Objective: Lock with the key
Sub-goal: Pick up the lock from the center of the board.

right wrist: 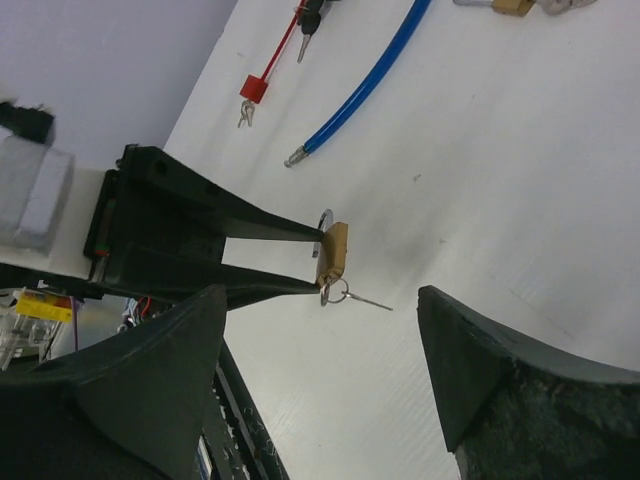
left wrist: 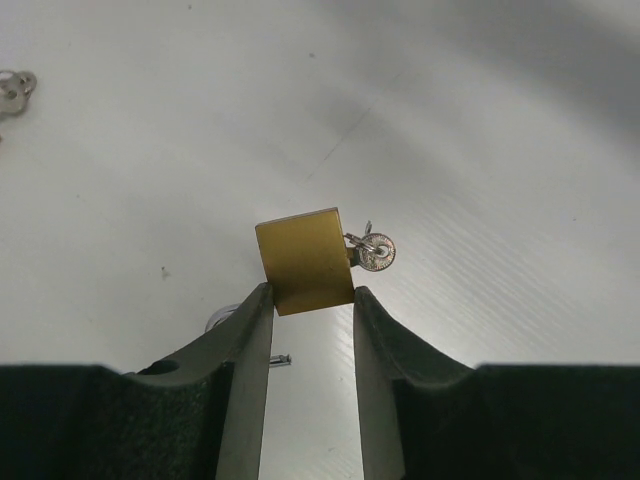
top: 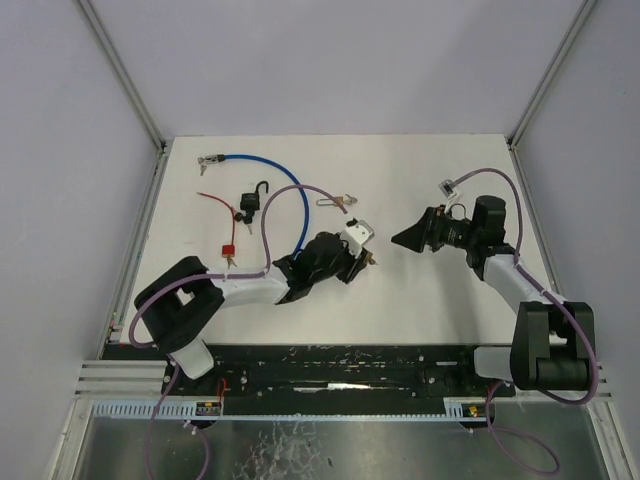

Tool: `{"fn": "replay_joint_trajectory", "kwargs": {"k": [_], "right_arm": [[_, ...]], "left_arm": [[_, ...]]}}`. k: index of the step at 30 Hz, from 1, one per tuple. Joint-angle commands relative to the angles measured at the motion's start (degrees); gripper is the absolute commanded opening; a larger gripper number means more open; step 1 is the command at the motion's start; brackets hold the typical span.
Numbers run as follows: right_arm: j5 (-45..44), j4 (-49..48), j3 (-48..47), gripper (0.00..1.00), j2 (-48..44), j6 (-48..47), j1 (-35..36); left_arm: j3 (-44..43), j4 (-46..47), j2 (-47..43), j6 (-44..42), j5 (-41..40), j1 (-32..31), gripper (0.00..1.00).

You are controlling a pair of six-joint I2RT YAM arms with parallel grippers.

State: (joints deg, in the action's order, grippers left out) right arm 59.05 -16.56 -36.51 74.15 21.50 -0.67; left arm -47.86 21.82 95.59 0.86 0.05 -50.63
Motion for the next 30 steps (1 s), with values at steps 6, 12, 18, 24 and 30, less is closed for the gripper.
{"fn": "replay_joint_trajectory", "kwargs": {"k": [6, 12, 18, 24, 30], "right_arm": [[0.0, 2.8, -3.8, 0.73, 5.5, -1.7, 4.4], [0.6, 3.3, -4.3, 0.68, 6.7, -2.4, 7.2], [-0.7, 6.6, -6.0, 0.59, 8.9, -5.1, 9.0], [-1.4, 8.4, -6.9, 0.42, 9.6, -6.4, 10.3], [-1.3, 10.5, -8.3, 0.16, 10.4, -7.3, 11.1]], "left_arm": [[2.7, 18.1, -2.5, -5.7, -4.6, -4.1, 0.0], [2.2, 18.2, -1.4, -6.4, -5.2, -5.3, 0.0], [0.9, 17.5, -0.6, -6.7, -5.3, -6.2, 0.0], [0.3, 16.5, -0.2, -7.3, -6.3, -6.9, 0.0], [-0.6, 15.6, 0.2, -7.6, -7.6, -7.3, 0.02]]}}
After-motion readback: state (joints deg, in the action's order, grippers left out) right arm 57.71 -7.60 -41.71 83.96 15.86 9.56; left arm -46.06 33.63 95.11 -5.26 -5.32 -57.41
